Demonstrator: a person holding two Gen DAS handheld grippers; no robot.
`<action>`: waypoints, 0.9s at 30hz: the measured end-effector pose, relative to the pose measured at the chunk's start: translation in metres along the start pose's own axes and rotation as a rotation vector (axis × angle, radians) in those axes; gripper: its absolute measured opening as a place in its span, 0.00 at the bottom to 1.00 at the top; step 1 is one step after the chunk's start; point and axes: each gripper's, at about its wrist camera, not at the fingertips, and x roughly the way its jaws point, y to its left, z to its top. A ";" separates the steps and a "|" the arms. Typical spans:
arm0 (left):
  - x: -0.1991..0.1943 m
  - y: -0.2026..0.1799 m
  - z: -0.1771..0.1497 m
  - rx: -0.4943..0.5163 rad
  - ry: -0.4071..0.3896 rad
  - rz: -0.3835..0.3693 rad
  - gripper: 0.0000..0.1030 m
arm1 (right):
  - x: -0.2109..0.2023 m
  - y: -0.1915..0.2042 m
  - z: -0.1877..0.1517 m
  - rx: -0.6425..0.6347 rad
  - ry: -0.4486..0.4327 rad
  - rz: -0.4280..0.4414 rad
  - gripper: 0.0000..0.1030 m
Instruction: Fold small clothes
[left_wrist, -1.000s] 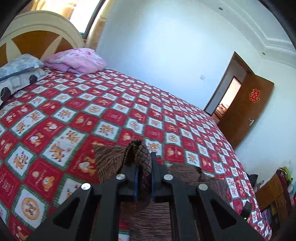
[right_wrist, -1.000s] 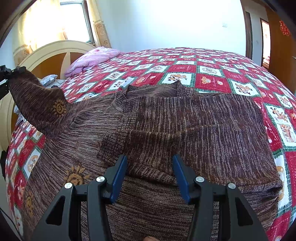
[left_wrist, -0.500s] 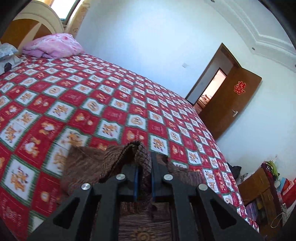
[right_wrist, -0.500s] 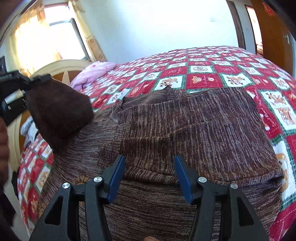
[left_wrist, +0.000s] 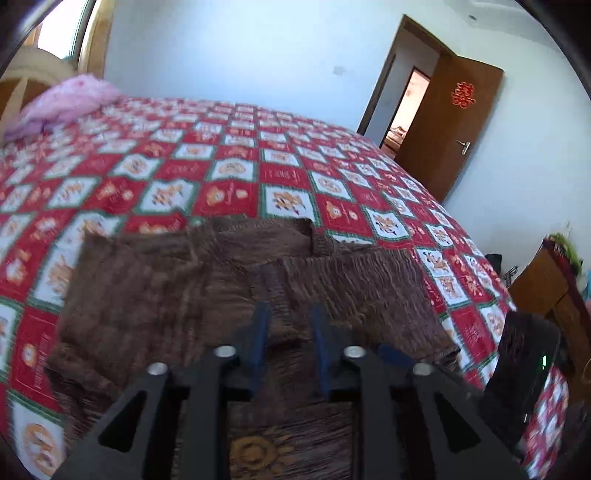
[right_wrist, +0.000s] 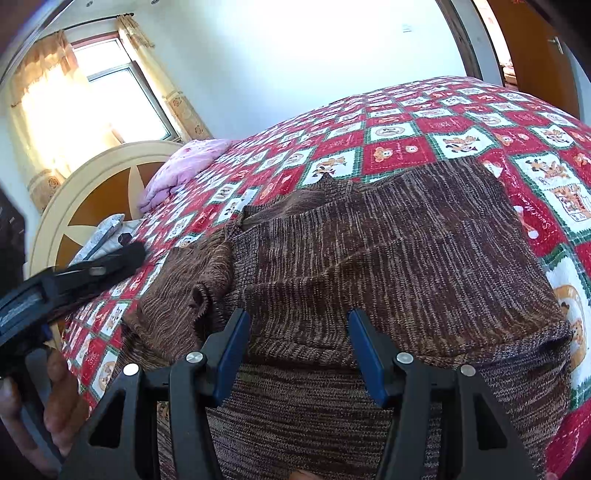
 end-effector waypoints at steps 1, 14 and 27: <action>-0.011 0.007 -0.001 0.018 -0.034 0.032 0.63 | 0.000 0.001 0.000 -0.002 -0.001 -0.002 0.56; 0.001 0.142 -0.037 0.058 0.079 0.594 0.85 | -0.016 0.023 0.004 -0.076 -0.043 -0.078 0.58; 0.004 0.165 -0.044 -0.098 0.022 0.405 0.96 | 0.096 0.148 0.008 -0.598 0.219 -0.376 0.39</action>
